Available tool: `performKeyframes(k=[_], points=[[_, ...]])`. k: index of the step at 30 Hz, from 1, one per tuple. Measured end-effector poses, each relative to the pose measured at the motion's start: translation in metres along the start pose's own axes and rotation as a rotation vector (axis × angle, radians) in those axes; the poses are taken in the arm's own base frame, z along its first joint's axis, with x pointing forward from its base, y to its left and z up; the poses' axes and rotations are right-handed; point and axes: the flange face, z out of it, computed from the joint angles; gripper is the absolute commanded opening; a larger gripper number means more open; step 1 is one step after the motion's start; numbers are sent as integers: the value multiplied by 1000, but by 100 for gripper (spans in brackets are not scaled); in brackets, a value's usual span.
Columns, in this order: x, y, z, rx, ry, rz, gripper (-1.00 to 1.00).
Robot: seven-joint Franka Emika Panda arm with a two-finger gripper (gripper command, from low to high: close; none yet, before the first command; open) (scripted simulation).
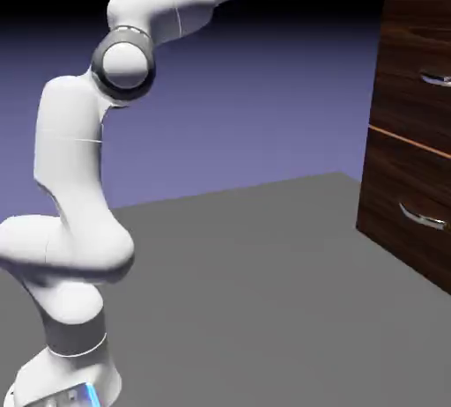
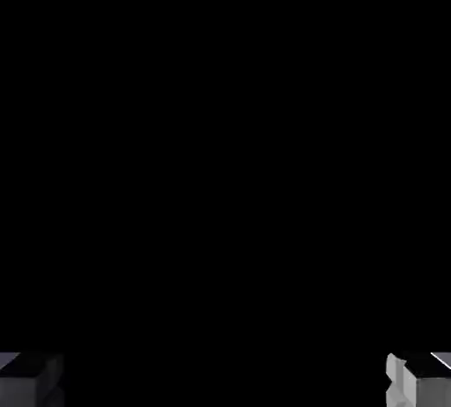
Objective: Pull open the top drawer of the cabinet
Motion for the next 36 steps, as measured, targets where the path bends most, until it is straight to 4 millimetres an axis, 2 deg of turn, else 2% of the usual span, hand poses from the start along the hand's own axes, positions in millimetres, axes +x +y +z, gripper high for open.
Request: performKeyframes(k=[4, 9, 12, 15, 19, 24, 28, 32, 36], points=[[-21, -74, -15, 81, -32, 59, 0], [-21, -161, -35, 175, -48, 141, 0], [-4, -214, -46, 236, -38, 182, 0], [18, -257, -55, 281, -25, 232, 0], [59, -301, -63, 326, 4, 302, 0], [125, -336, -65, 365, 60, 379, 0], [186, -349, -64, 385, 120, 425, 0], [248, -347, -58, 390, 188, 460, 0], [309, -331, -50, 380, 260, 481, 0]])
